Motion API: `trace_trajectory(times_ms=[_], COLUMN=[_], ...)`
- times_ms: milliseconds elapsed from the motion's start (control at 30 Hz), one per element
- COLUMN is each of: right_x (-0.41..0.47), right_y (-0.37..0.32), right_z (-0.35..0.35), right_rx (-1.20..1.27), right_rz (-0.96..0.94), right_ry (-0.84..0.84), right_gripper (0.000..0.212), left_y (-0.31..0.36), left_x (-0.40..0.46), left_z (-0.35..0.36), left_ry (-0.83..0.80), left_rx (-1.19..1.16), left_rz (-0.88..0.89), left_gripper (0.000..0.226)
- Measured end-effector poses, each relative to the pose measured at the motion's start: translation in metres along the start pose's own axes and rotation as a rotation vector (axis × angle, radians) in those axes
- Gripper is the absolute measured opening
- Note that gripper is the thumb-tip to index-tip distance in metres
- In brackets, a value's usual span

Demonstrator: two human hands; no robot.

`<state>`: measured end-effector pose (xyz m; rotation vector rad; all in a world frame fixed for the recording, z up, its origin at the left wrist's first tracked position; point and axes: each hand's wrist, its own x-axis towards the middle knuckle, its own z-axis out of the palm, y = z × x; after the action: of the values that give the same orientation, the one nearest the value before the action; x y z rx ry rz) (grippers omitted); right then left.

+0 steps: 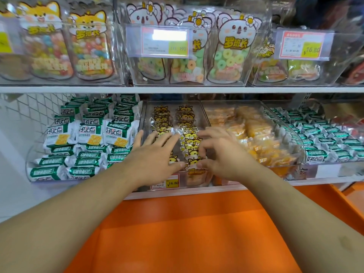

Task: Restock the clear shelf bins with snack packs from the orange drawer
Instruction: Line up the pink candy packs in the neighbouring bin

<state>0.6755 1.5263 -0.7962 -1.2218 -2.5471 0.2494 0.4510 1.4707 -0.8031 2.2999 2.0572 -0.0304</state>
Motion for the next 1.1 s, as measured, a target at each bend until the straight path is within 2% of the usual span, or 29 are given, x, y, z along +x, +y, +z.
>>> trace_trajectory(times_ms=[200,300,400,433,500,567,667,967,1100], right_x=[0.003,0.002,0.001,-0.001,-0.004,-0.006,-0.008,-0.003,0.000], right_y=[0.004,0.003,0.000,-0.003,-0.010,-0.017,-0.020,-0.020,-0.022], right_z=[0.013,0.017,0.012,0.011,0.009,0.011,0.014,0.014,0.010], right_rx=[-0.036,-0.070,-0.037,-0.036,-0.054,-0.141,-0.248,-0.282,-0.250], right_rz=[0.019,0.005,0.013,0.015,0.040,0.020,0.000,0.008,0.019], right_ry=[0.021,0.025,0.051,0.070,0.052,0.014,-0.020,-0.040,-0.031], right_gripper=[0.030,0.042,0.031,0.034,0.062,0.075,0.073,0.068,0.073], left_y=[0.000,0.000,0.000,0.000,0.001,0.002,0.004,0.005,0.002], left_x=[-0.006,-0.006,-0.006,-0.006,-0.006,-0.007,-0.009,-0.008,-0.010], left_z=[0.003,0.001,-0.003,-0.003,-0.002,-0.002,-0.004,-0.005,-0.004], left_ry=[0.008,-0.016,-0.045,-0.048,-0.048,-0.051,-0.067,-0.063,-0.030], left_rx=[0.074,0.074,0.068,0.070,0.073,0.076,0.077,0.059,-0.002], left_rz=[0.024,0.022,0.014,0.014,0.010,0.000,-0.007,-0.014,-0.017], left_gripper=[0.076,0.076,0.078,0.079,0.080,0.080,0.081,0.080,0.084])
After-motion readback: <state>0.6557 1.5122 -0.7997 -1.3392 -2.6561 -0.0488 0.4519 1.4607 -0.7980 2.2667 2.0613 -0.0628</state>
